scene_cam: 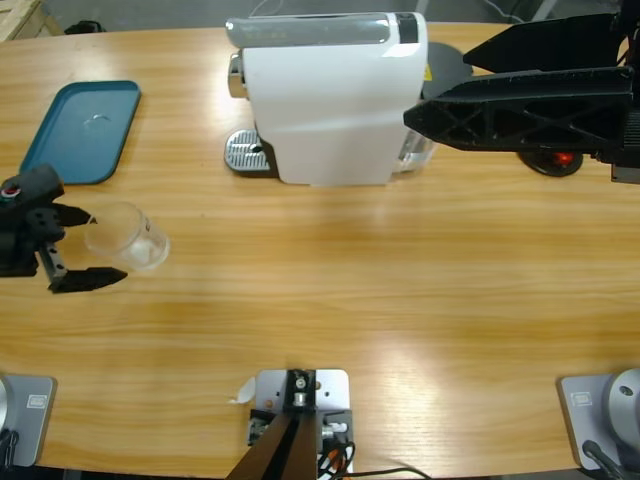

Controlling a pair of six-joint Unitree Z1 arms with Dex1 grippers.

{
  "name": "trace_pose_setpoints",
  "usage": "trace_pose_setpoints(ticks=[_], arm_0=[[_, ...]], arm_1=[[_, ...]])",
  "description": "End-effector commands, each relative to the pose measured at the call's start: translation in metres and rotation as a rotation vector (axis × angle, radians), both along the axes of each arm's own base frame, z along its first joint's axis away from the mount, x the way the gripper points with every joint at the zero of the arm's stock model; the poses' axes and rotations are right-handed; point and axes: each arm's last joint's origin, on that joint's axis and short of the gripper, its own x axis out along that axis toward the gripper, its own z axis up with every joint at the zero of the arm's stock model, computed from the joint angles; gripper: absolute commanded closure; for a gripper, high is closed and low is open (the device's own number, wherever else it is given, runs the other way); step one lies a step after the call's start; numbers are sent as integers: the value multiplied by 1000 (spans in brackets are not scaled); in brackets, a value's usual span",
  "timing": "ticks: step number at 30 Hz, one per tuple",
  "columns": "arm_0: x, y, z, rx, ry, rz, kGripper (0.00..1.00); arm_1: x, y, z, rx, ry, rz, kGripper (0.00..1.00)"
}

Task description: Pour coffee

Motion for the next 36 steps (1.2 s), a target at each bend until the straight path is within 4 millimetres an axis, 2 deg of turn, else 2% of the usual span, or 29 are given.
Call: trace_pose_setpoints(ticks=[1,5,6,8,11,13,14,16,17,23,26,28,30,32,36], arm_0=[[16,-1,-7,-2,2,23,18],[21,-5,-12,2,22,20,36],[22,-5,-13,6,28,20,92],[23,-6,-15,11,36,19,242],[25,-7,-17,19,41,7,541],[24,-8,-18,7,48,-16,846],[24,-8,-18,3,48,-27,902],[24,-10,-19,-2,53,-47,923],[24,-10,-19,-6,55,-55,994],[18,-7,-11,-29,19,-64,1000],[11,-2,6,-54,-79,-72,1000],[14,1,22,-91,-170,-58,1000],[33,-5,41,-116,-254,-98,1000],[62,-12,56,-133,-294,-149,1000],[122,-18,66,-197,-302,-226,1000]], arm_1=[[7,6,-17,-48,52,-7,0],[8,7,-20,-54,56,-8,0],[9,7,-20,-55,57,-8,0],[9,8,-21,-57,59,-8,0],[9,8,-21,-56,57,-10,0],[9,8,-21,-56,57,-10,0],[9,8,-21,-56,57,-10,0],[9,8,-22,-58,58,-10,0],[9,8,-22,-59,58,-11,0],[8,7,-24,-61,60,-11,0],[7,6,-24,-61,60,-11,0],[6,4,-25,-60,58,-12,0],[5,2,-25,-61,60,-15,0],[4,2,-25,-62,57,-20,0],[10,-5,-24,-62,51,-62,0]])
